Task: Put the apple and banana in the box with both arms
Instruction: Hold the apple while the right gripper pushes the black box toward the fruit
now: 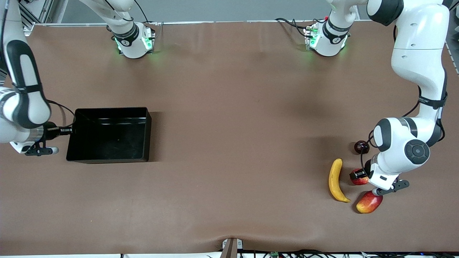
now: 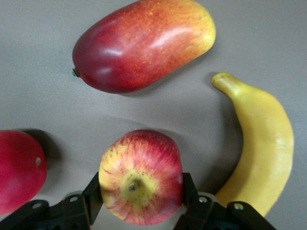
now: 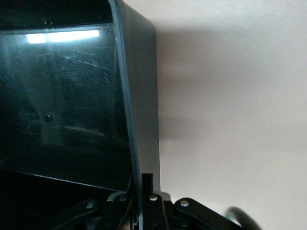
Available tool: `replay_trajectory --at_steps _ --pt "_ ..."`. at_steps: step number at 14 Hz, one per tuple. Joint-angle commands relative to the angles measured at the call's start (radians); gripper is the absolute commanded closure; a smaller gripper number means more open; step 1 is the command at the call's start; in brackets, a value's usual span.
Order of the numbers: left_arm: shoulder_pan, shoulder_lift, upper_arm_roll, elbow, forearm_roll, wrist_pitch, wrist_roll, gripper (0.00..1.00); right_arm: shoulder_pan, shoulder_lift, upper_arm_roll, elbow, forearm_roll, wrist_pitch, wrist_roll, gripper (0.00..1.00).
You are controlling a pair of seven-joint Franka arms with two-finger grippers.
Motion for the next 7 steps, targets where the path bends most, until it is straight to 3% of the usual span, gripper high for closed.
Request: replay_trajectory --at_steps 1,4,7 --pt "-0.006 -0.076 -0.006 -0.007 0.021 -0.109 -0.003 1.00 0.029 -0.022 0.009 0.096 0.074 -0.141 -0.012 1.00" --pt "-0.009 -0.131 -0.024 -0.009 0.021 -0.189 0.000 1.00 0.113 -0.023 0.011 0.149 0.137 -0.215 0.077 1.00" --pt "-0.024 -0.169 -0.043 -0.015 0.022 -0.229 0.006 1.00 0.258 -0.025 0.011 0.173 0.213 -0.205 0.221 1.00"
